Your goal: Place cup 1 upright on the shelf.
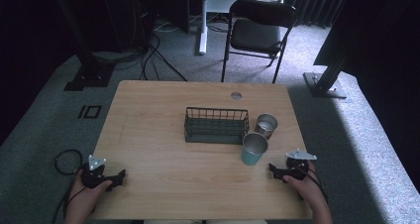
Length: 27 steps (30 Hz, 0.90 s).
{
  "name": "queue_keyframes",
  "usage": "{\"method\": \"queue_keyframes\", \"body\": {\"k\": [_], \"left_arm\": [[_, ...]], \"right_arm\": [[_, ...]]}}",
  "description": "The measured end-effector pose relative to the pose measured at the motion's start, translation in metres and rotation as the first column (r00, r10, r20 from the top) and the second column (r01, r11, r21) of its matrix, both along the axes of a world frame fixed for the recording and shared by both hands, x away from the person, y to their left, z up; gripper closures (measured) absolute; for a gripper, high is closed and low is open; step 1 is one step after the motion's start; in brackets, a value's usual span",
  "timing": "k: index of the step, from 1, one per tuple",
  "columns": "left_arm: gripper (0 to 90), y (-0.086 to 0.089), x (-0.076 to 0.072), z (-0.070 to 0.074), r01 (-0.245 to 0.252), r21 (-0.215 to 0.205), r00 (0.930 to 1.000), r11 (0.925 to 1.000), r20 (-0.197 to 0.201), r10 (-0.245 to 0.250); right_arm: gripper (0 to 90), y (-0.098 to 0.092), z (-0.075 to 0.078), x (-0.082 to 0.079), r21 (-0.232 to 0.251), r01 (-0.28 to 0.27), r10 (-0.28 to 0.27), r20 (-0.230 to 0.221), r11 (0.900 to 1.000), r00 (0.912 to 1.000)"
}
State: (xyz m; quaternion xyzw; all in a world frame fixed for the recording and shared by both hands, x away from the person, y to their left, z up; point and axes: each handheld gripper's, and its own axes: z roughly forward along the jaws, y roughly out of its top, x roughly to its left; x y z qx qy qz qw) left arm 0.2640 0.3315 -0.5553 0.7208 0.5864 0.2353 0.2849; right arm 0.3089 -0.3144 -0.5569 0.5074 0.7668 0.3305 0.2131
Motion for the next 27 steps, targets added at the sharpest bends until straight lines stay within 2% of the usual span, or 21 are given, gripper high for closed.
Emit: {"method": "queue_keyframes", "body": {"k": [7,19,27], "left_arm": [[2.0,0.0004,-0.0002,-0.0001,0.006,0.000,1.0000,1.0000,0.002,-0.006],[2.0,0.0026,-0.0044,0.0000,0.066,0.003,0.9978,0.9978,0.001,-0.066],[2.0,-0.0002,-0.0056,0.0017,0.077,0.015,0.9970,0.9969,-0.005,-0.077]], "right_arm": [[11.4,0.0001,0.0000,0.0000,0.000,0.000,0.000,0.000,1.000,1.0000],[11.4,0.0001,0.0000,0.0000,0.000,0.001,-0.001,0.000,1.000,1.0000],[11.5,0.0001,0.0000,0.0000,0.000,0.000,0.000,0.000,1.000,1.0000]]}}
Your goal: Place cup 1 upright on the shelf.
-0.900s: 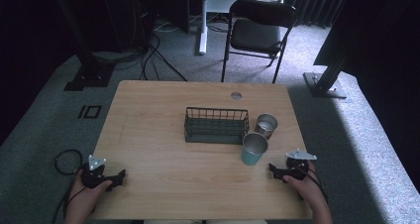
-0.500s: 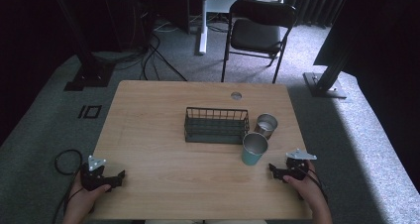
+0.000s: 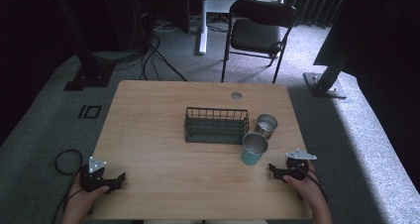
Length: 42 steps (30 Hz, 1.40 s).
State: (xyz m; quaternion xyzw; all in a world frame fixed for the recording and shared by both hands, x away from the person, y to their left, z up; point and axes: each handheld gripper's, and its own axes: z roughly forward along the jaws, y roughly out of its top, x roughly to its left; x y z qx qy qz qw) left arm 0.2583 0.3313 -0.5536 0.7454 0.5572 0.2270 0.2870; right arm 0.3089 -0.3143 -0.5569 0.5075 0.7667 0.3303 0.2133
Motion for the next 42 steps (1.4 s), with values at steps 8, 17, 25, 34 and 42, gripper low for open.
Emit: {"method": "queue_keyframes", "body": {"k": [8,17,25,34,42], "left_arm": [[2.0,-0.012,0.001,0.004,0.044,0.012,0.9988,0.9989,0.020,-0.045],[2.0,-0.027,0.001,0.007,0.079,0.005,0.9964,0.9969,0.031,-0.079],[2.0,-0.039,0.001,0.015,0.125,-0.019,0.9901,0.9920,0.068,-0.123],[2.0,-0.050,0.001,0.023,0.168,-0.022,0.9819,0.9856,0.093,-0.165],[2.0,-0.066,0.005,0.025,0.221,-0.007,0.9705,0.9753,0.100,-0.219]], "right_arm": [[11.4,0.000,0.000,0.000,0.000,0.000,0.000,0.000,1.000,1.0000],[11.4,0.000,0.000,0.000,0.000,0.000,0.000,0.000,1.000,1.0000],[11.4,0.000,0.000,0.000,0.000,0.000,0.000,0.000,1.000,1.0000],[11.5,0.000,0.000,0.000,0.000,0.000,0.000,0.000,1.000,1.0000],[11.5,0.000,0.000,0.000,0.000,0.000,0.000,0.000,1.000,1.0000]]}}
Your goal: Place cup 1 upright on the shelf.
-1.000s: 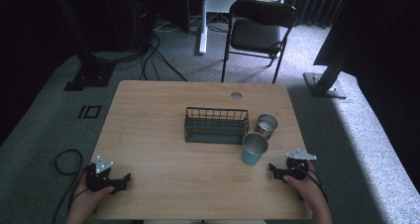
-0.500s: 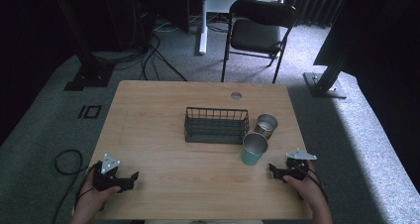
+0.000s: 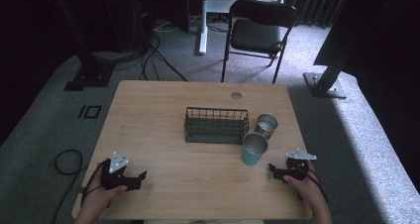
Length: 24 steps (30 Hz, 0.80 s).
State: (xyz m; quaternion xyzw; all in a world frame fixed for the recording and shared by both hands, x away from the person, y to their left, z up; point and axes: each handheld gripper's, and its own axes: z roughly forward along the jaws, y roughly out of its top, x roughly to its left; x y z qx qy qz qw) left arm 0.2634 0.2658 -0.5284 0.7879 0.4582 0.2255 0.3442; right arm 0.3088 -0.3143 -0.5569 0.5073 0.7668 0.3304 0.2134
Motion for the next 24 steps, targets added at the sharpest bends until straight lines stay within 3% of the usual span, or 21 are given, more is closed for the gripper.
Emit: {"method": "queue_keyframes", "body": {"k": [13,18,24], "left_arm": [[2.0,-0.029,0.009,0.006,0.088,-0.014,0.9960,0.9960,0.012,-0.088],[2.0,-0.043,0.013,0.010,0.144,-0.046,0.9894,0.9884,0.024,-0.143],[2.0,-0.057,0.018,0.012,0.189,-0.043,0.9815,0.9811,0.040,-0.187]], "right_arm": [[11.5,0.000,0.000,0.000,0.000,0.000,0.000,0.000,1.000,1.0000],[11.5,0.000,0.000,0.000,0.000,0.000,0.000,0.000,1.000,1.0000],[11.4,0.000,0.000,0.000,0.000,0.000,0.000,0.000,1.000,1.0000]]}}
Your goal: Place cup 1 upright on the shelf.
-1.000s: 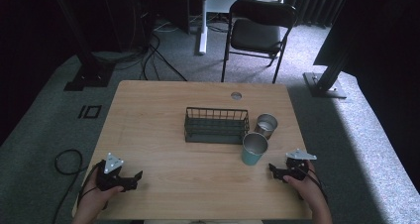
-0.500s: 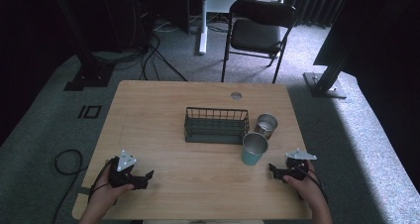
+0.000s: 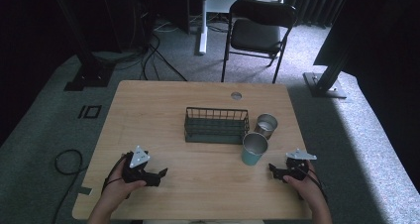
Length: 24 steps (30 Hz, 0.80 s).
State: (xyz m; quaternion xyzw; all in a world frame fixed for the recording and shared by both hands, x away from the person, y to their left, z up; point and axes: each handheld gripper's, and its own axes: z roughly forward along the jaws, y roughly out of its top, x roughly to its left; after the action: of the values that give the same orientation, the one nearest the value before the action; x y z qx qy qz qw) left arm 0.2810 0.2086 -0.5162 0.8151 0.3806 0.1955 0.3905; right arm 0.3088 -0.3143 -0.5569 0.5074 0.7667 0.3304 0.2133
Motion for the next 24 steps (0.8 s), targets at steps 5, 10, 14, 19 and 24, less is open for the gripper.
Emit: {"method": "queue_keyframes", "body": {"k": [5,10,14,19,24], "left_arm": [[2.0,-0.013,0.002,0.004,0.049,0.005,0.9988,0.9988,0.008,-0.049],[2.0,-0.027,0.005,0.008,0.089,-0.003,0.9960,0.9960,0.010,-0.089],[2.0,-0.038,0.007,0.009,0.118,-0.007,0.9929,0.9929,0.013,-0.118],[2.0,-0.052,0.010,0.008,0.141,-0.022,0.9894,0.9898,0.037,-0.140],[2.0,-0.066,0.013,0.006,0.173,-0.019,0.9846,0.9847,0.027,-0.173]], "right_arm": [[11.4,0.000,0.000,0.000,0.000,0.000,0.000,0.000,1.000,1.0000],[11.4,0.000,0.000,0.000,0.000,0.000,0.000,0.000,1.000,1.0000],[11.4,0.000,0.000,0.000,0.000,0.000,0.000,0.000,1.000,1.0000],[11.4,0.000,0.000,0.000,0.000,0.000,0.000,0.000,1.000,1.0000],[11.4,0.000,0.000,0.000,0.000,0.000,0.000,0.000,1.000,1.0000]]}}
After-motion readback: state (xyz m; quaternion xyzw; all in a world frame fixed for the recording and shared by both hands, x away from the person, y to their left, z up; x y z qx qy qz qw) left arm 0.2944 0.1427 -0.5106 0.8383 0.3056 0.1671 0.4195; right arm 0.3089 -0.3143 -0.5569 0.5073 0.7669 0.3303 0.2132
